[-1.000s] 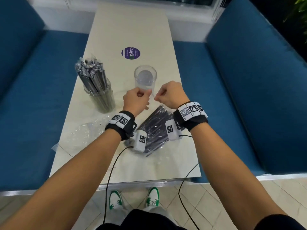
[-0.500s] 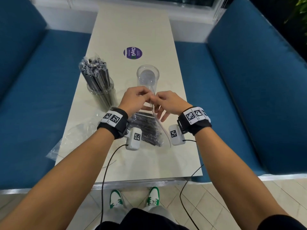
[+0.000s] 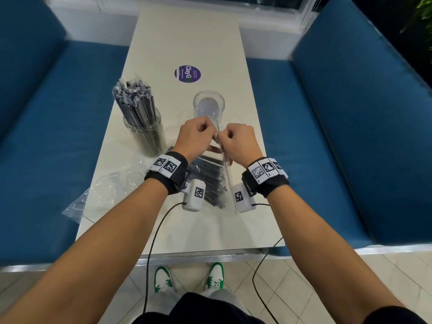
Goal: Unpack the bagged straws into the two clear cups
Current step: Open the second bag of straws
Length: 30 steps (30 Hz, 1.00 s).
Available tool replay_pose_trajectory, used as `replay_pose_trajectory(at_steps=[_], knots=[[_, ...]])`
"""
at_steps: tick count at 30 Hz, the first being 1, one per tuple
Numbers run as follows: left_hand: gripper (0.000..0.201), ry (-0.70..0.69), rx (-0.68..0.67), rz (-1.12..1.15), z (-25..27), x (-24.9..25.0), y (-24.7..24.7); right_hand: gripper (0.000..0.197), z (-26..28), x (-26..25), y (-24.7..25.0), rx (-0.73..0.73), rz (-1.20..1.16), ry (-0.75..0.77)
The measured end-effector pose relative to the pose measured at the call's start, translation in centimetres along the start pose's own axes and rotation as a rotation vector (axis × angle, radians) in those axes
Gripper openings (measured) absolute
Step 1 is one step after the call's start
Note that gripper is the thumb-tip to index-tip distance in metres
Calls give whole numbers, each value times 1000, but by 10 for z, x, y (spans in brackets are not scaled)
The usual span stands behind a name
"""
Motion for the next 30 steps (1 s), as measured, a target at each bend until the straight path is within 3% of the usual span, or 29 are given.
replay_pose_trajectory(at_steps=[4, 8, 10, 14, 19, 23, 26, 30], knots=[[21, 13, -14, 26, 0, 0, -5, 34, -2, 7, 3, 55, 14, -31], [25, 19, -109, -6, 1, 7, -12, 29, 6, 13, 2, -110, -101, -66], [27, 22, -147, -30, 2, 8, -17, 27, 8, 12, 5, -113, -85, -5], [30, -14, -128, -69, 3, 11, -24, 27, 7, 7, 10, 47, 5, 84], [38, -32, -47, 155, 6, 11, -27, 26, -2, 44, 20, 266, -347, -201], [33, -28, -7, 247, 2, 9, -25, 23, 1, 40, 16, 76, -482, -166], [27, -26, 71, 245, 2, 9, -19, 23, 3, 39, 11, -44, -456, -167], [22, 102, 119, 293, 3, 1, -16, 3, 7, 37, 19, 73, -339, -124]])
Point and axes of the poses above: each hand's wrist, its own z-axis away from the middle knuckle, its own y-axis out of the back of the hand, x = y × z, the point moved 7 cm from there along -z, towards the middle knuckle, and after that the axes turned 6 degrees about z, right-handed, at the moved point
